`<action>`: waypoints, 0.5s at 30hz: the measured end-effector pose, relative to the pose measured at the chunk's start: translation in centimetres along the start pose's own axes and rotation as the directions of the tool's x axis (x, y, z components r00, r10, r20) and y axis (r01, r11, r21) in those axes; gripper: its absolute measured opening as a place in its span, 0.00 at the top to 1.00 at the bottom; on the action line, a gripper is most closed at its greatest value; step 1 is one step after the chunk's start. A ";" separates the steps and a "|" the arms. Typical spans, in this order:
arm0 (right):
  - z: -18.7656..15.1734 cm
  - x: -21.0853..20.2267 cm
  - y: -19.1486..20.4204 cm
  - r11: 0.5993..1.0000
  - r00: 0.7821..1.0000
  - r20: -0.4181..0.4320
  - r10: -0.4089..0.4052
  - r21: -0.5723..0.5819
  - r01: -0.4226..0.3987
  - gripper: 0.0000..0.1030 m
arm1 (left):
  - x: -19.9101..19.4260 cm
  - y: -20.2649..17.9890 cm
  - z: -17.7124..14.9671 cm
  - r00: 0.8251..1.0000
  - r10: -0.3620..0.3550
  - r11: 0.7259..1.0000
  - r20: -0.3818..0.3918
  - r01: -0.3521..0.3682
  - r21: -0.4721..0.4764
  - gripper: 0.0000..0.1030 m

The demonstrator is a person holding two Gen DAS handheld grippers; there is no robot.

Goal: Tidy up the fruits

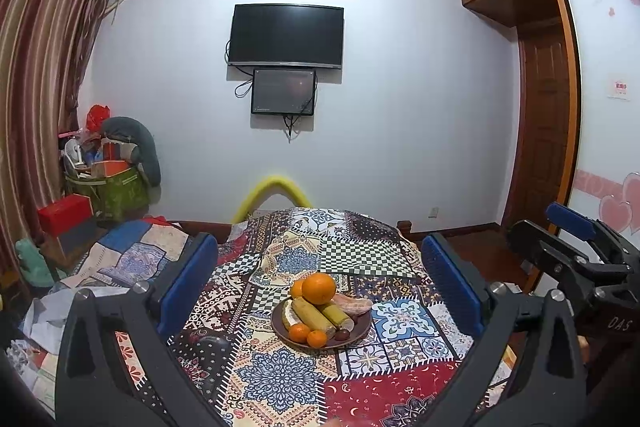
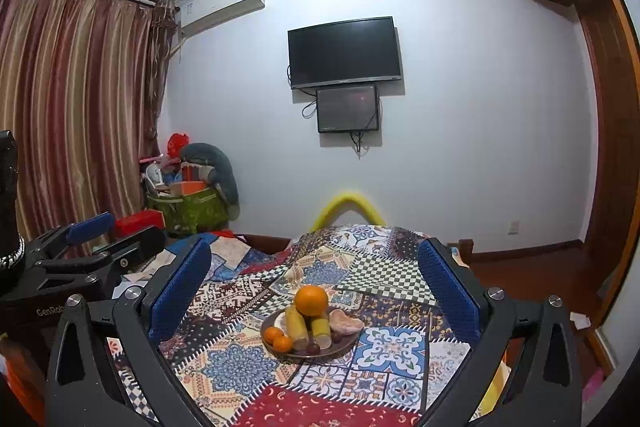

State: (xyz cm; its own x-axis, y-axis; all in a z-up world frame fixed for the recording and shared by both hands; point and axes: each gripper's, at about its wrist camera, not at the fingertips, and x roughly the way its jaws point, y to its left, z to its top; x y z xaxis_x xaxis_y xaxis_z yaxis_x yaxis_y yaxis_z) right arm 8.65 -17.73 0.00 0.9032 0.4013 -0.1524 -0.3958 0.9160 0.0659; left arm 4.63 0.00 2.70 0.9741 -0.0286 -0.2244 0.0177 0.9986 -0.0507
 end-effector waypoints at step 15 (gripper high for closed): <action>0.0 -0.1 -0.2 1.000 1.000 -0.003 0.003 0.020 -0.003 0.00 | 0.1 -0.3 -0.2 1.000 -0.010 1.000 -0.016 0.010 0.009 0.00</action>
State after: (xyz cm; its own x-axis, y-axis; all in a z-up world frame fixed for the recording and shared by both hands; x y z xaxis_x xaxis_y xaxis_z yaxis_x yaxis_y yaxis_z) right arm 8.65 -17.97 0.03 0.9014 0.4041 -0.1556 -0.3951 0.9146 0.0862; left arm 4.64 -0.30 2.55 0.9701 -0.0392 -0.2396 0.0294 0.9986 -0.0444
